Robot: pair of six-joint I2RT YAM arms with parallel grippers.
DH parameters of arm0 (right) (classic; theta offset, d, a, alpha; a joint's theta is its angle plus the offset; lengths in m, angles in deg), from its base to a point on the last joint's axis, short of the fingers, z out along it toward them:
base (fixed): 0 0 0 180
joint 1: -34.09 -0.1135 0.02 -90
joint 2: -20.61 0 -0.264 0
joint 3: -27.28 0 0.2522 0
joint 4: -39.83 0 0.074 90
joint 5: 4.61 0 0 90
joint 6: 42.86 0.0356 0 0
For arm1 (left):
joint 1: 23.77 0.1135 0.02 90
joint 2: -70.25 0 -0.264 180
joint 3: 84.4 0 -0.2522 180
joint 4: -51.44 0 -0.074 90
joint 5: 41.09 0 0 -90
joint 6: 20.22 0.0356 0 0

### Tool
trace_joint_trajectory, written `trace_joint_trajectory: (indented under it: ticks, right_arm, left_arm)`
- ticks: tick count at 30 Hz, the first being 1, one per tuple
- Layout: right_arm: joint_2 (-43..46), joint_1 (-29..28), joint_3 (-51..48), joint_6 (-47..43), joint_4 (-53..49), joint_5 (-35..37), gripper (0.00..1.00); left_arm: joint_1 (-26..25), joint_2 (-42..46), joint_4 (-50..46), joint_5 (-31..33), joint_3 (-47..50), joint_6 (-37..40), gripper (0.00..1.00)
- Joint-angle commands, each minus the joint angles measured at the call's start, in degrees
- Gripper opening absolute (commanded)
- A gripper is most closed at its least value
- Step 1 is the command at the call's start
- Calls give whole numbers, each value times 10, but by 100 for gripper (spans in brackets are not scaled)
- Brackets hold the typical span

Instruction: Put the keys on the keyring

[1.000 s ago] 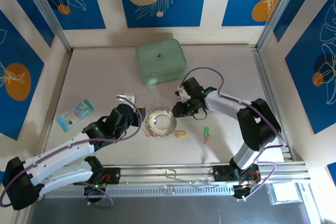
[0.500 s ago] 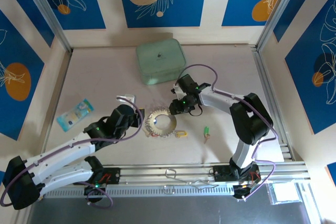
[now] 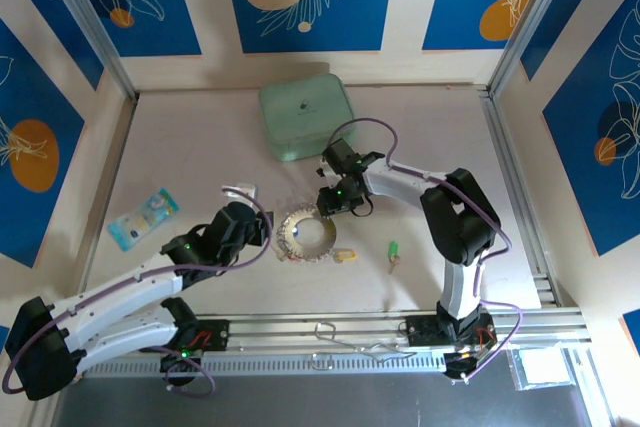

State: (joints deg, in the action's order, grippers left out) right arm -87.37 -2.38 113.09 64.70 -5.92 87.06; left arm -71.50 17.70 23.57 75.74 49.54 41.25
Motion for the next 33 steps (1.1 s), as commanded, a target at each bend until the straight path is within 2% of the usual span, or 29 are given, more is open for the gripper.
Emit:
trace_joint_trajectory:
  ticks: [1,12,21,33]
  right_arm:
    - [-11,-6,19,3,-24,6,33]
    - [-32,-10,37,0,-40,0,30]
    - [-32,-6,41,-6,-48,9,17]
    - [-30,-4,38,-13,-51,16,4]
  left_arm:
    - [8,7,6,-6,6,-9,60]
    - [12,9,8,-13,6,0,60]
    - [15,11,22,-22,8,15,61]
    - [17,13,22,-24,6,21,61]
